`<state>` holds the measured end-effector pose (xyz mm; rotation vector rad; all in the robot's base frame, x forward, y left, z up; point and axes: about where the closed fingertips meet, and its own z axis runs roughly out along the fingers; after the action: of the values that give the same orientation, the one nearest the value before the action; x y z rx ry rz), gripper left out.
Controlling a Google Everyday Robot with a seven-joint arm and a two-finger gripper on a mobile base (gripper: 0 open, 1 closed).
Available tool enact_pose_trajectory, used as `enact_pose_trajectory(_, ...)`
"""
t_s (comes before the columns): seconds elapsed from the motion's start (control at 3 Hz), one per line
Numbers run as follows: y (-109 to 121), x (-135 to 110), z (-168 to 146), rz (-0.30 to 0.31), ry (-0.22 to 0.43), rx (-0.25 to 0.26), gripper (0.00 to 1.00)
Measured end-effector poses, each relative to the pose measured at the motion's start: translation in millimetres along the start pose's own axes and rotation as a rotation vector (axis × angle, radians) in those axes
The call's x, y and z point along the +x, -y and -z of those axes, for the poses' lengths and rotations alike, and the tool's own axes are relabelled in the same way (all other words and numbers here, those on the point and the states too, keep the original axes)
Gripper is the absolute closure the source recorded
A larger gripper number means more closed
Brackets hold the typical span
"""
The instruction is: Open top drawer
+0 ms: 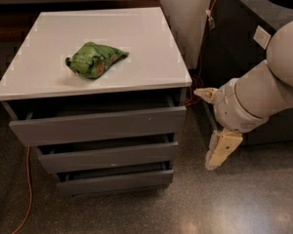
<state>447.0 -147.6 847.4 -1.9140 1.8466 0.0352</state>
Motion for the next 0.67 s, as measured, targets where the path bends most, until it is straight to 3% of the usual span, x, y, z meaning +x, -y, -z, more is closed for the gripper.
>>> enact_pose_trajectory(0.33, 0, -1, -2, 0.002, 0.004, -0.002, 0.0)
enact_pose_trajectory(0.67, 3, -15, -34, 0.051, 0.079, -0.036, 0.0)
